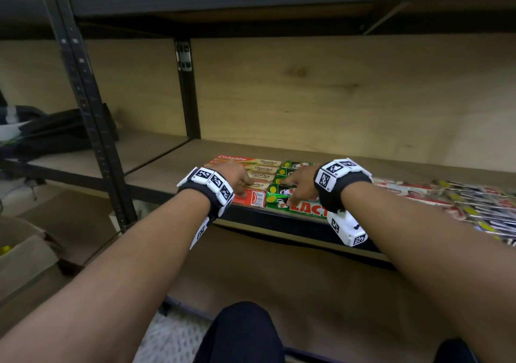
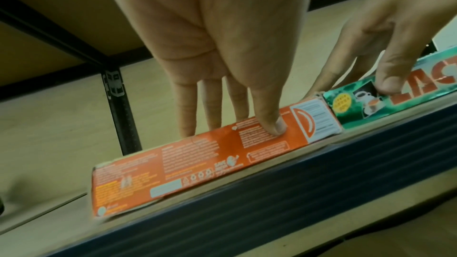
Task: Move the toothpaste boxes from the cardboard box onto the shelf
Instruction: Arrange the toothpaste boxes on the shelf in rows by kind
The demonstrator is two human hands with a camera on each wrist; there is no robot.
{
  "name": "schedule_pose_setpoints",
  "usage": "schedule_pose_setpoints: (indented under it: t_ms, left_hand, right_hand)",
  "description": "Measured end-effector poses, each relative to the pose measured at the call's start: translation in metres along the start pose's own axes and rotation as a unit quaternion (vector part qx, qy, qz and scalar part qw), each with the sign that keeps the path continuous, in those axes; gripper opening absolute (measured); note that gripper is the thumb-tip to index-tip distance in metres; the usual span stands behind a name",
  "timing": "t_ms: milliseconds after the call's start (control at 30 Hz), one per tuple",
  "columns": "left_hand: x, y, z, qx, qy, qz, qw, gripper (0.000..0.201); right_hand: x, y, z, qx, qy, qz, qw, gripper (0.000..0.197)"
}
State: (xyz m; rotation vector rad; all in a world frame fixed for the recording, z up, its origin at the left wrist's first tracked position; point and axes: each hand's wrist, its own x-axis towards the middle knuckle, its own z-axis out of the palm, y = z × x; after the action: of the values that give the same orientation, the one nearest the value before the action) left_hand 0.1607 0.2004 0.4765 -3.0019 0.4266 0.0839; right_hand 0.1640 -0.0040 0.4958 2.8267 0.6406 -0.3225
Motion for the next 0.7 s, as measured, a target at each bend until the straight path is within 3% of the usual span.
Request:
schedule_pose_setpoints:
  t_ms: [167, 333, 433, 700]
  left_hand:
    - [-0.016, 0.027, -0.001, 0.027, 0.024, 0.006, 0.999, 0.043]
    - [-0.034, 0.064, -0.012, 0.004, 0.047, 0.067, 0.997, 0.042]
    - [-0.041, 0.093, -0.021, 0.005, 0.053, 0.097, 0.994, 0.032]
    - [-0.065, 0.165, -0.037, -0.078, -0.026, 0.134, 0.988, 0.025]
  right_hand:
    - [-0.029, 0.004, 0.018, 0.071, 0.086, -0.010, 0.994, 0.060]
    - [-0.085, 0.016, 0.027, 0.074, 0.104, 0.008, 0.992, 0.040]
    - [-0.116, 0.029, 0.030, 0.086, 0.117, 0.033, 0.989, 0.030]
    - [-0.181, 0.060, 0.051, 0.127, 0.082, 0.091, 0.984, 0.016]
